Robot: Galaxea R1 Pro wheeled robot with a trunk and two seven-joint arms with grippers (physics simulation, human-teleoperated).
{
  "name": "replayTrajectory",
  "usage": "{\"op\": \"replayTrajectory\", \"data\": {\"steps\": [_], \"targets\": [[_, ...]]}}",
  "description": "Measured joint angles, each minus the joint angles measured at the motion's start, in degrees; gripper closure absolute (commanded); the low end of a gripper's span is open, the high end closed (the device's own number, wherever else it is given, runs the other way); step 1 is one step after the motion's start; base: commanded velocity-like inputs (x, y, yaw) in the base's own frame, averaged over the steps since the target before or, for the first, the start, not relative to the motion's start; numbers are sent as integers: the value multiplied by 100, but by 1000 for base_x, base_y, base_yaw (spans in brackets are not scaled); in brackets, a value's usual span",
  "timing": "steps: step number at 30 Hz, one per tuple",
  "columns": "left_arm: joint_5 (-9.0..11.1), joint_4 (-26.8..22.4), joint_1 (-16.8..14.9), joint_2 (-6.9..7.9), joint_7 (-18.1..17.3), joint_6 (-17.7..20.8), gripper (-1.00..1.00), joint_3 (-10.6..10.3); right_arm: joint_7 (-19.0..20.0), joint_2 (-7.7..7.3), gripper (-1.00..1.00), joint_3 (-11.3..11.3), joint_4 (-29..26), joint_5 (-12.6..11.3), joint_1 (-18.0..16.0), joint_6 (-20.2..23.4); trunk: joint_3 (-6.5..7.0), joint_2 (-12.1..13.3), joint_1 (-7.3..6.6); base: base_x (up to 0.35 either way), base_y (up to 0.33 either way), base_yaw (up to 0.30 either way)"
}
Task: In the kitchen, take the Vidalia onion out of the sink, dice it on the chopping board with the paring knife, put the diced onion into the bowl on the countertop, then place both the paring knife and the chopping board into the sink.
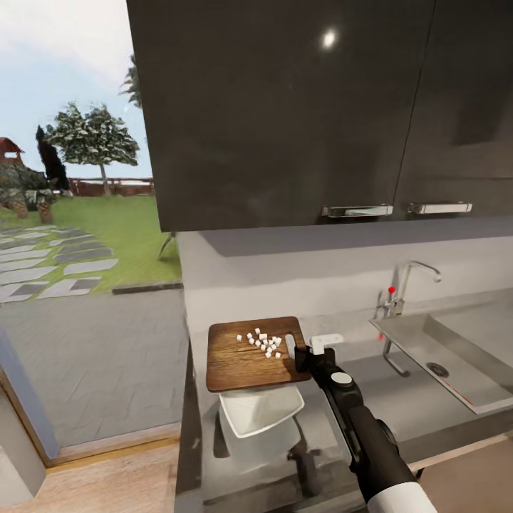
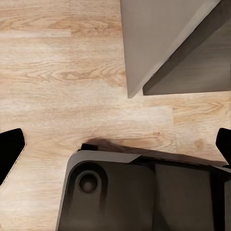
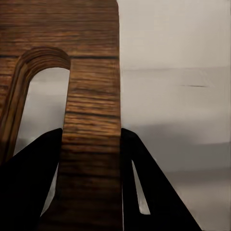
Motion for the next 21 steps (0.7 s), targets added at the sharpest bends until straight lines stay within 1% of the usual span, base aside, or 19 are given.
{"op": "replayTrajectory", "data": {"steps": [8,13,15,16,17,21], "targets": [[2,2,-1,1,0,-1,-100,-2,0,1,100,-1,0,1,0,1,0,0,0,0,40,0],[2,1,0,0,0,-1,-100,-2,-6,-7,100,0,-1,1,0,-7,0,0,0,0,87,0],[3,2,0,1,0,-1,-100,-2,-11,-7,100,-1,-2,10,-1,-74,0,0,0,0,17,0],[2,-1,0,1,0,-1,-100,-5,-20,-7,100,-3,-1,14,-2,-278,1,-1,0,0,4,0],[3,-4,-1,1,0,-1,-100,-4,-22,-7,100,-1,5,7,-1,-346,0,-1,0,0,2,0],[3,-6,-1,1,0,-1,-100,-3,-21,-15,100,-5,73,7,0,-414,0,0,0,0,0,0]]}}
